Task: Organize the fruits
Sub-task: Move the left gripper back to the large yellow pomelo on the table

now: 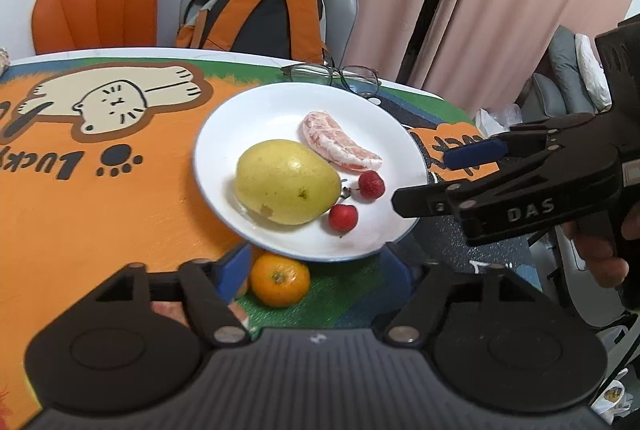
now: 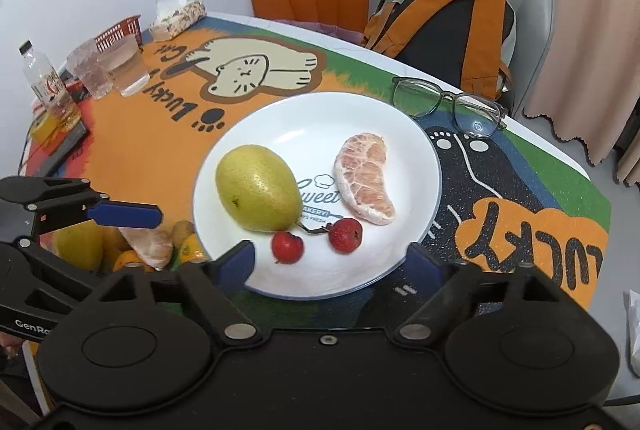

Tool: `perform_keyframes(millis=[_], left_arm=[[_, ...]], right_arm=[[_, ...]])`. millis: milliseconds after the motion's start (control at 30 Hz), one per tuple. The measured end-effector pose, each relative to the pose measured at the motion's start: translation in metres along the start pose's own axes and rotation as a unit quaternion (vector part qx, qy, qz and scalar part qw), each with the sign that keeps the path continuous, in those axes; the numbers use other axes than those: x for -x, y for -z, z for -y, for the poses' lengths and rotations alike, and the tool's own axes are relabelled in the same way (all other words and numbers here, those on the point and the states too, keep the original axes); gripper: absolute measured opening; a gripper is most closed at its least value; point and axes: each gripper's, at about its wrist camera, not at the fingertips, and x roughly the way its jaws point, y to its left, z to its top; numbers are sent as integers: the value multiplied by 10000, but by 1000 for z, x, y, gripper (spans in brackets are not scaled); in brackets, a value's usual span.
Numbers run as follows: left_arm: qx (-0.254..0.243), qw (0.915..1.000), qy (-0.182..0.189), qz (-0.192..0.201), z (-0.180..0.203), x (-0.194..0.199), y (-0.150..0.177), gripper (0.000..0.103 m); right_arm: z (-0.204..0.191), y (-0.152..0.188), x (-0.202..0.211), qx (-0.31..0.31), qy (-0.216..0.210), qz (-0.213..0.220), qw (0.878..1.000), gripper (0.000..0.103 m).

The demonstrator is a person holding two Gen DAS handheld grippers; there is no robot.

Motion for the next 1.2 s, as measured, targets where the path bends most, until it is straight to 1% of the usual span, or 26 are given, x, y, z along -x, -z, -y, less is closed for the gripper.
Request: perform_keyframes(millis=[33,133,200,300,567,767,900,1200], left_arm=[[-14,10000,-42,27,-1,4,3,78],[-18,9999,-94,73,-5,14,11,83],[-4,9998,-133,135,-9,22,18,84],[44,9997,-173,179,-13,31,26,90],[123,9986,-427,292,-23,50,40,90],[77,9963,-768,372,-37,61,45,90],[204,9957,-844,329,-50,65,50,90],[222,9927,-1167,225,-69,69,61,90]], right_arm=[[-1,1,2,-8,-24,13,10000,86],[-6,5,8,-68,-53,116,9999,98],[-10,7,12,-104,-117,213,9997,102],[-16,10,15,-151,-144,267,9994,103],[-33,15,15,-124,-180,218,9995,103],[-51,17,16,16,-284,238,9993,103],[-62,18,15,90,-328,233,9992,103],[-78,19,14,143,-366,202,9990,103]])
